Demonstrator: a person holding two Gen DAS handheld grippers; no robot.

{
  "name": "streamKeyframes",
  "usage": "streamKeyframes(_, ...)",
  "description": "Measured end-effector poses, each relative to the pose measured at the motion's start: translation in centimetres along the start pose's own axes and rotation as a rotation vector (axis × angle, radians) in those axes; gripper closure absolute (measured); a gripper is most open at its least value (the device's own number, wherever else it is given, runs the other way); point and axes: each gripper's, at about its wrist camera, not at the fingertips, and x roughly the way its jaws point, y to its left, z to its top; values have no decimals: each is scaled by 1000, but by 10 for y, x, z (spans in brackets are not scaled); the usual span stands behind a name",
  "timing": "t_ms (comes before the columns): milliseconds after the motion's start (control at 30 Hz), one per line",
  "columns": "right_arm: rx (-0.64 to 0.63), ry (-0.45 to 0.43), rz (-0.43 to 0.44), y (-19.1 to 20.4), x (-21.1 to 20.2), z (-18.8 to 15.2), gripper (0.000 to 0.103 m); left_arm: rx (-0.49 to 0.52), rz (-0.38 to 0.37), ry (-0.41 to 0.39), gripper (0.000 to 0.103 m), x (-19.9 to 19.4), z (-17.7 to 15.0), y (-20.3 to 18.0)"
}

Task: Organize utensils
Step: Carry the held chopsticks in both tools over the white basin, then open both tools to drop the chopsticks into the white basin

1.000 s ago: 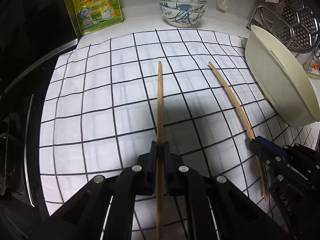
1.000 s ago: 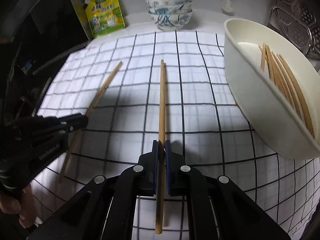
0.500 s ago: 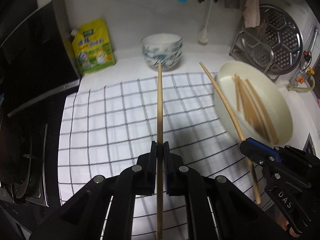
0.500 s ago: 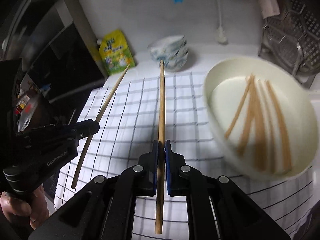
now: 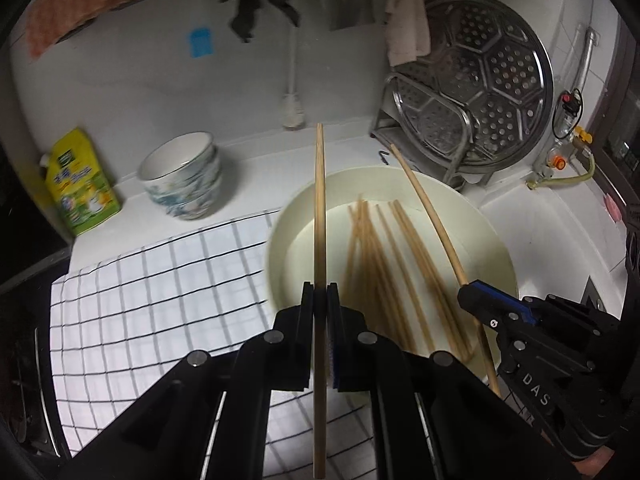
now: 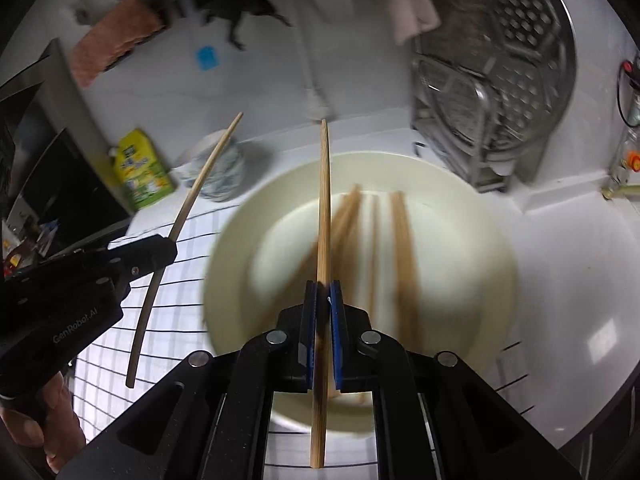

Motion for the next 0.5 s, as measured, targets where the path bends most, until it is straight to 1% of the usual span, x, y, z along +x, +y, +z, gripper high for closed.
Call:
streamKeyframes(100,24,21,-13,-23,11,3,96,20,-2,25,96,25,9,-20)
streamKeyframes(200,41,49,-13,-40,24,5,96,26,-4,50,96,46,14,-30)
streamKeyframes(300,50,67,-9,-47,34,5,96,27,-6,80,96,64,17,-37)
streamKeyframes(467,53,96,5,-54,44,6,96,28,6,115,95,79,18,-42)
streamKeyframes(500,56,93,3,-55,44,6,95,24,11,118,91,79,18,-41)
